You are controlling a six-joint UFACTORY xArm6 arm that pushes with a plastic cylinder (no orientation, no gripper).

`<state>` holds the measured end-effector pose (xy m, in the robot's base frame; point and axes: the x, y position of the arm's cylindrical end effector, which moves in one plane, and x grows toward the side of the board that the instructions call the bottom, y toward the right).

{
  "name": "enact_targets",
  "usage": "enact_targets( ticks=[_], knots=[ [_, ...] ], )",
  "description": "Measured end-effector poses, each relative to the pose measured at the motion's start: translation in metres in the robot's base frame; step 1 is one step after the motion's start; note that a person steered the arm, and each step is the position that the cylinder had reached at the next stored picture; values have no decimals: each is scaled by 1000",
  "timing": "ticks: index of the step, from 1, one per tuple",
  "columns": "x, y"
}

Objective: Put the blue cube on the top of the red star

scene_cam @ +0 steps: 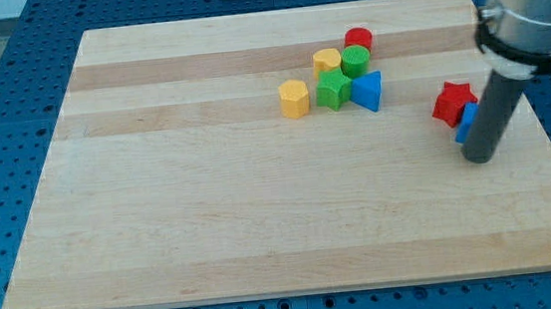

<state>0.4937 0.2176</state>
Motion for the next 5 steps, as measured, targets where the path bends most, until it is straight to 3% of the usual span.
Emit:
enact_targets(
  ticks=[2, 3, 5],
  knots=[
    [-6, 5],
    [-47, 31],
    [-75, 32]
  ],
)
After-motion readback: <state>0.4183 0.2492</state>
